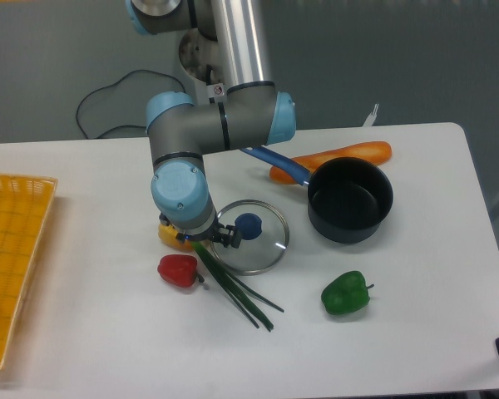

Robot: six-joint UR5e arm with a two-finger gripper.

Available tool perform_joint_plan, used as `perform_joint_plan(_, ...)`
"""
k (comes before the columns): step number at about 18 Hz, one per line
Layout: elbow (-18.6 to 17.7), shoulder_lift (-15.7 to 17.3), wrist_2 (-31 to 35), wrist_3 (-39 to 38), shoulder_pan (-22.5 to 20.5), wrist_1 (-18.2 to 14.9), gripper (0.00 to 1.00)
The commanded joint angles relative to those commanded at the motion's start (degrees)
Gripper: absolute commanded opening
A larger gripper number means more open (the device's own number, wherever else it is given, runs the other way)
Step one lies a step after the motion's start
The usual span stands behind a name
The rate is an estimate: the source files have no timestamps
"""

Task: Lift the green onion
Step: 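Move the gripper over the lid toward the yellow pepper and green onions, then lower the gripper onto the green onion stalks beside the yellow pepper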

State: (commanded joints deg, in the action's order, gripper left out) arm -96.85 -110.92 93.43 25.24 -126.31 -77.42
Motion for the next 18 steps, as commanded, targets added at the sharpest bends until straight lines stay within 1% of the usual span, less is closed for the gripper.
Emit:
perform_joint_plan(3,-0.09,2.46,0.70,-7.29,0.71,-2.46,1.00)
perform_joint_plan(5,0.08,2.90,0.35,-11.69,0.89,-2.56,1.00)
perform_joint_plan(10,0.35,2.03,0.53,-16.53,1.68,-1.77,1.00)
perform_joint_plan(13,0.61,1.59,0.53,-23.12,2.55,-1.42,1.00)
perform_joint_plan(15,0.79,0.62,1.58,-26.02,3.44,0.51,1.00)
perform_joint_plan(17,0.70,0.44,2.90,-28.75,3.61,0.87,1.00)
perform_joint_plan(18,0.79,-0.25,3.08,-29.72,3.61,0.87,1.00)
